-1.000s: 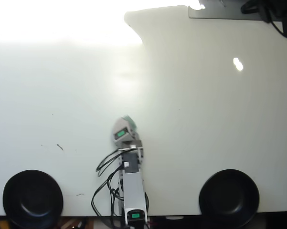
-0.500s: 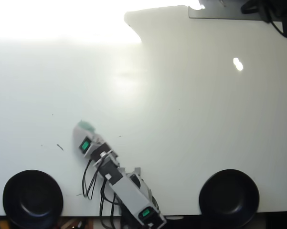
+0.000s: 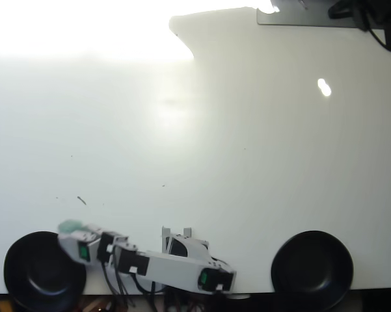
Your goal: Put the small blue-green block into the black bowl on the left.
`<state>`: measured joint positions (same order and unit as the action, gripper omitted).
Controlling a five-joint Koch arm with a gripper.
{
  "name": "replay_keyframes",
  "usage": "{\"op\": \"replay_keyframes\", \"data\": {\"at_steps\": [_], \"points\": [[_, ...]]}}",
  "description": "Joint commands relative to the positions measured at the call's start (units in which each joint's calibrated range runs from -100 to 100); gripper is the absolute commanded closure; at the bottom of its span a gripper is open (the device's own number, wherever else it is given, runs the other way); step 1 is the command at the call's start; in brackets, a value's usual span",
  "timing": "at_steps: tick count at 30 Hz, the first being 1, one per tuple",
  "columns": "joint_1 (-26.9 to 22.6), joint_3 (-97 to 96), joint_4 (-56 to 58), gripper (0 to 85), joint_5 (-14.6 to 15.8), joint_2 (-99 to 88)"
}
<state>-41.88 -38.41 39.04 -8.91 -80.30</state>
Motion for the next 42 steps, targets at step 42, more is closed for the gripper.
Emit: {"op": "replay_keyframes", "data": {"at_steps": [42], "points": [[-11.18, 12.16, -17.84, 50.7, -30.38, 31.19]]}}
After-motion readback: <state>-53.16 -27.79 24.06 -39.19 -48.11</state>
